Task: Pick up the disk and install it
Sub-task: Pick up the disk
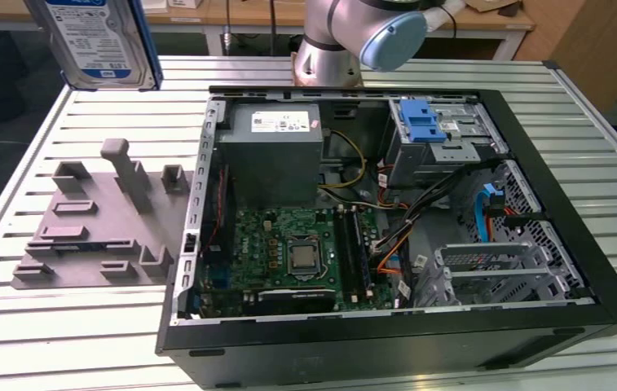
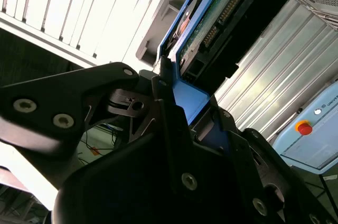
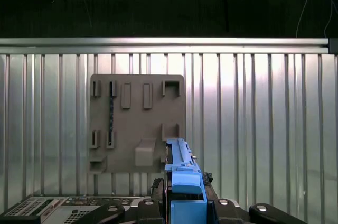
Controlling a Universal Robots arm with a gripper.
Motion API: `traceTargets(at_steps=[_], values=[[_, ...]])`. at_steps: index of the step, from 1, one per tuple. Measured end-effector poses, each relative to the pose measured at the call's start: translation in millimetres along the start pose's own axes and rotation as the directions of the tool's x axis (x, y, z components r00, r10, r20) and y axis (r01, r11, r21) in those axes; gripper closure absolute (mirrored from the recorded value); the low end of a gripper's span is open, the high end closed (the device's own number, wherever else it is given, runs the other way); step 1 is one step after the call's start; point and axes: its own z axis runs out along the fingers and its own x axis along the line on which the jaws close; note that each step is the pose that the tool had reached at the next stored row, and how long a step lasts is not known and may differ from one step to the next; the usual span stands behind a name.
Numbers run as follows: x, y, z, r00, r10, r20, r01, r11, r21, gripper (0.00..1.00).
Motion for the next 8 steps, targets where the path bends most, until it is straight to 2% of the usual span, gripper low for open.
traceTargets(at_steps=[8], values=[[-0.1,-3.2,-0.1,1.0,0.0,0.0,0.0,1.0,-0.0001,0.63]])
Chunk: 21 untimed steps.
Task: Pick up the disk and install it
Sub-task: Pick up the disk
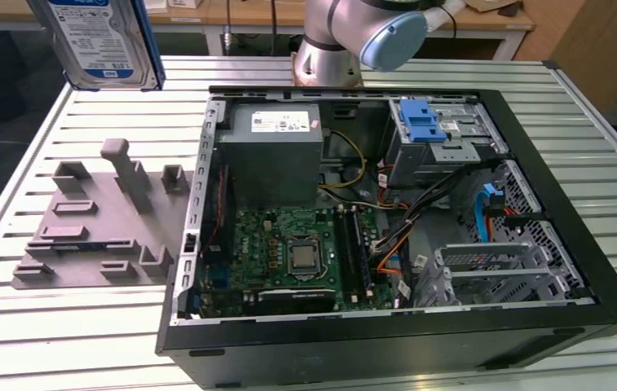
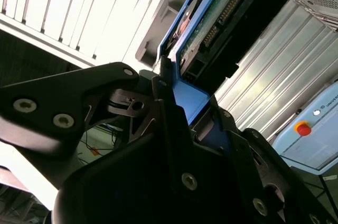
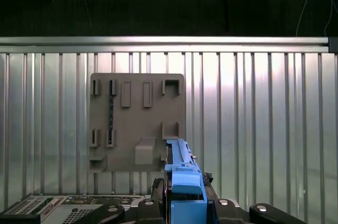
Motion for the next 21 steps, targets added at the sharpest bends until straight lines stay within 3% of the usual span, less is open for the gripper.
traceTargets(at_steps=[21], values=[[-0.1,-5.2,0.0,1.0,0.0,0.0,0.0,1.0,0.0,0.63]])
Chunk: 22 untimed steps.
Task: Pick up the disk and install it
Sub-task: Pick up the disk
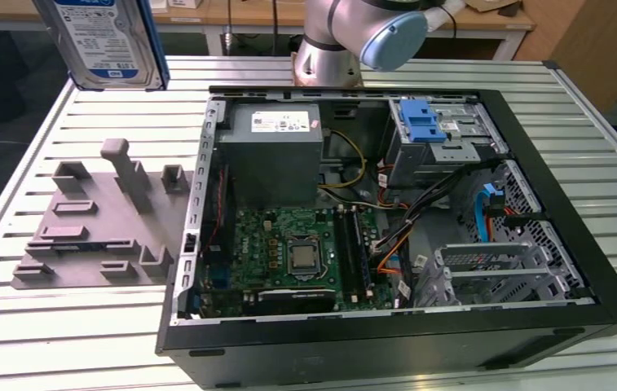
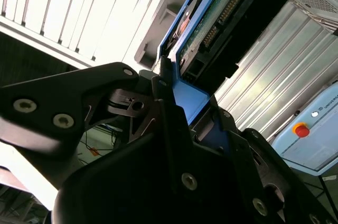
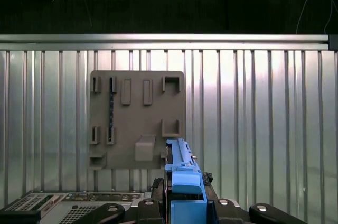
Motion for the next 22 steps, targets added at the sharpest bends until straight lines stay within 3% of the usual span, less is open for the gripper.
traceTargets(at_steps=[18,22], values=[[-0.1,-5.4,-0.1,1.0,0.0,0.0,0.0,1.0,0.0,0.63],[-0.2,-9.0,-0.1,1.0,0.0,0.0,0.0,1.0,-0.0001,0.63]])
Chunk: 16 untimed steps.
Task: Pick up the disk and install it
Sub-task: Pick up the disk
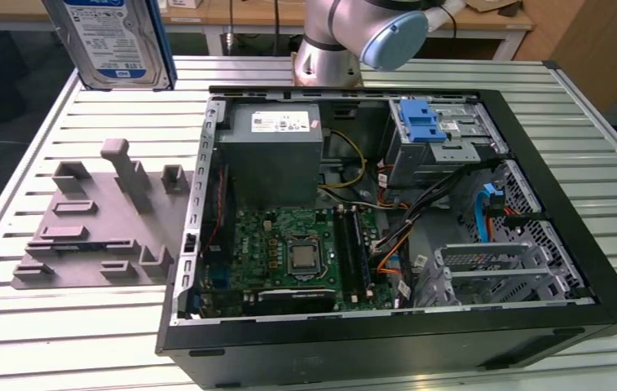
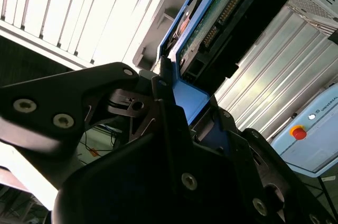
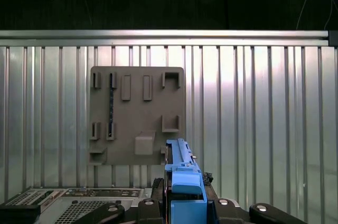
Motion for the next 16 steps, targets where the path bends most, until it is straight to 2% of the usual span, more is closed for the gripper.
traceTargets(at_steps=[2,4,16], values=[[0.0,-0.3,0.0,1.0,0.0,0.0,0.0,1.0,0.0,0.63],[-0.1,-4.0,0.0,1.0,0.0,0.0,0.0,1.0,0.0,0.63],[-0.2,-7.5,-0.1,1.0,0.0,0.0,0.0,1.0,-0.0001,0.63]])
